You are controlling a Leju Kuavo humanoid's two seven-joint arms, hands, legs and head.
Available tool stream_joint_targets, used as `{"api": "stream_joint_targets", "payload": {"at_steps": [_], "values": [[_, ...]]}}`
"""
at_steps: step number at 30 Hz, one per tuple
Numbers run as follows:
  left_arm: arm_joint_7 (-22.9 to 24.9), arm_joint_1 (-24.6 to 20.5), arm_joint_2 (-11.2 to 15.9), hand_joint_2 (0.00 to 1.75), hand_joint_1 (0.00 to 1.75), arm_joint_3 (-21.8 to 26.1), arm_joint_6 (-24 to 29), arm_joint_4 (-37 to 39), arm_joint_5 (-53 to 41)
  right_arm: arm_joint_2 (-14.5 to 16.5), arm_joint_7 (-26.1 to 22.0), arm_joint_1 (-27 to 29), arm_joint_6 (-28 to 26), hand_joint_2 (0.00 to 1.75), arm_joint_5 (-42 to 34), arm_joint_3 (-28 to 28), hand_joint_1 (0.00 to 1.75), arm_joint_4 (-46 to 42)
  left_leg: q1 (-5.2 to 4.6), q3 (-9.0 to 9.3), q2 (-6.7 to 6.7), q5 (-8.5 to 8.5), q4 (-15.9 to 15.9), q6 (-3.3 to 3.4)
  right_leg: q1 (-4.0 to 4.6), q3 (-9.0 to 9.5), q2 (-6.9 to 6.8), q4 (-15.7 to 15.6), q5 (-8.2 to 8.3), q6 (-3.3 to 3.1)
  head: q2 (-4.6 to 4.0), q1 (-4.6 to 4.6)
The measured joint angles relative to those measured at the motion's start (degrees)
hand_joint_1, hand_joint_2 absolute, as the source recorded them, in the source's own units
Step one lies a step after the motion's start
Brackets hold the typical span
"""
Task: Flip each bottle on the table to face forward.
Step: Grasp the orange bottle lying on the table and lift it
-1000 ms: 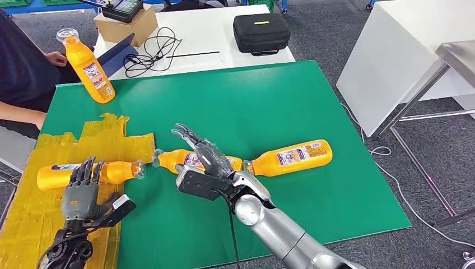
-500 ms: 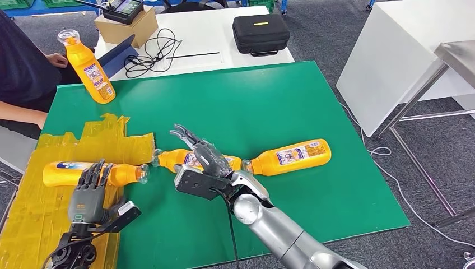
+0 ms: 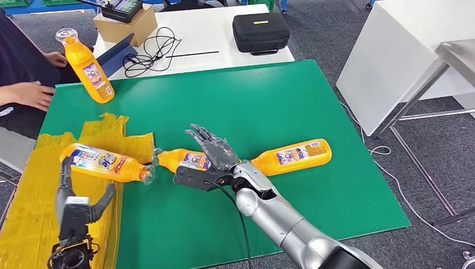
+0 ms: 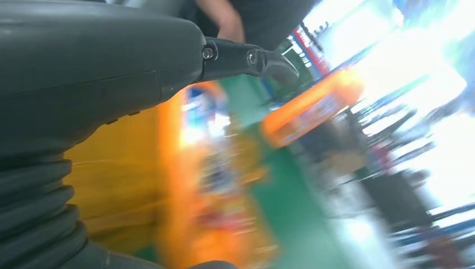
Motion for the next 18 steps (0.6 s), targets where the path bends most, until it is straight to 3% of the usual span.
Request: {"api": "stream_joint_targets", "payload": {"at_steps": [6, 18], "values": [[-2.37, -1.22, -1.42, 0.00, 0.00, 0.34, -3.61, -11.51, 7.86, -0.34, 6.13, -1.25, -0.73, 1.75, 6.76, -0.63, 0.00, 5.78, 0.02, -0.07, -0.11, 0.01, 0.02, 0.01, 0.04, -0.09, -0.12, -0.02, 0.01, 0.00, 0.00, 0.00], [-3.21, -4.06, -3.67, 0.00, 0.00, -0.82, -3.37, -14.75, 9.88, 0.87, 7.75, -2.35, 3.08, 1.75, 10.86, -2.43, 0.00, 13.14, 0.06, -0.08, 0.09, 0.00, 0.02, 0.00, 0.09, -0.17, 0.06, -0.01, 0.04, -0.01, 0.00, -0.01]]}}
